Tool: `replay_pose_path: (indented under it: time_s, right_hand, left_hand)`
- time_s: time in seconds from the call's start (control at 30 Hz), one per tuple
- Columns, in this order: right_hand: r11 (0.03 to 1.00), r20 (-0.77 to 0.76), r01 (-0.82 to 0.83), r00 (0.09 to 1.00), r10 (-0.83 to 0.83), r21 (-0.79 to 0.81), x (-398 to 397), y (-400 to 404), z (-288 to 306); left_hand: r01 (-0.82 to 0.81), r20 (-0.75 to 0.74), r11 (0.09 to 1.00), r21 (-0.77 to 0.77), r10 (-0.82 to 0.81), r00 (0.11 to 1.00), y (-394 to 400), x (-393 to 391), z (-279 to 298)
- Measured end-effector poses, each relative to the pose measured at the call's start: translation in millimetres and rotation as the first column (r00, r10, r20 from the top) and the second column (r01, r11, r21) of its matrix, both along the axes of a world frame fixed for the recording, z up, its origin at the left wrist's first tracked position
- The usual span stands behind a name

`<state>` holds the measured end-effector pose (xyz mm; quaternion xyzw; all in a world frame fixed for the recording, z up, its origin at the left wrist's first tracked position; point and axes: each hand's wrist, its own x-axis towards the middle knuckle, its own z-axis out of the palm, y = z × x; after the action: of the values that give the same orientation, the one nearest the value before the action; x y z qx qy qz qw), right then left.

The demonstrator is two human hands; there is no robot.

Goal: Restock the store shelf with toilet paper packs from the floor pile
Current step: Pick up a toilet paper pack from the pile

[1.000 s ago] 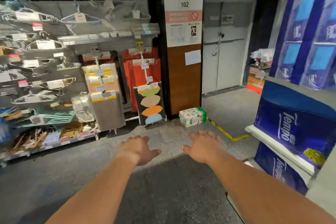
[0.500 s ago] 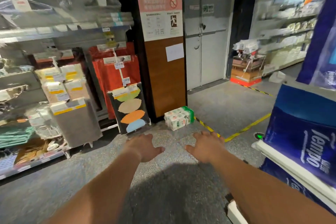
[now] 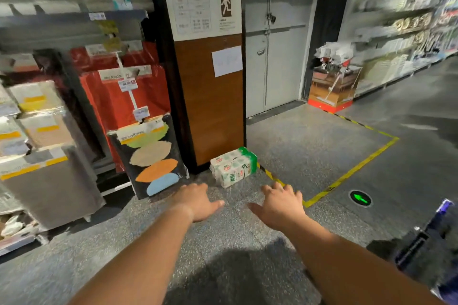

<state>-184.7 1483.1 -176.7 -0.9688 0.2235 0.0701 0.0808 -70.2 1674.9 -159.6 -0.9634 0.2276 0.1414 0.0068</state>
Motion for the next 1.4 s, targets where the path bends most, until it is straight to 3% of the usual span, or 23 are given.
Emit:
replay_pose_path:
  time_s: [0.2,0.43,0.87,1.1,1.27,1.4]
  right_hand:
    - [0.994,-0.049,0.096,0.994,-0.094,0.053,112.1,-54.1,-22.8]
    - [0.992,-0.048,0.094,0.995,-0.091,0.078,243.3,-138.3,-52.8]
    - [0.995,-0.115,-0.067,0.990,0.075,0.076,495.5,-370.4,-85.1]
    - [0.976,-0.174,-0.201,0.962,0.212,0.081,641.0,-422.1,-120.4]
    - [0.967,-0.252,-0.240,0.934,0.253,0.082,732.7,-455.8,-155.0]
    - [0.954,-0.280,-0.284,0.912,0.299,0.095,802.5,-477.8,-184.2]
  left_hand:
    - [0.042,-0.031,0.999,-0.017,-0.042,0.999,-71.4,129.0,-16.6]
    - [0.058,-0.043,0.998,0.003,-0.058,0.997,-163.8,256.4,-38.5]
    - [-0.165,-0.080,0.986,-0.029,0.162,0.984,-354.3,471.7,-80.0]
    - [-0.209,-0.107,0.978,-0.016,0.206,0.973,-414.5,596.6,-123.8]
    - [-0.223,-0.246,0.975,0.024,0.222,0.944,-442.6,692.5,-178.3]
    - [-0.263,-0.150,0.964,0.043,0.267,0.952,-460.2,744.0,-211.6]
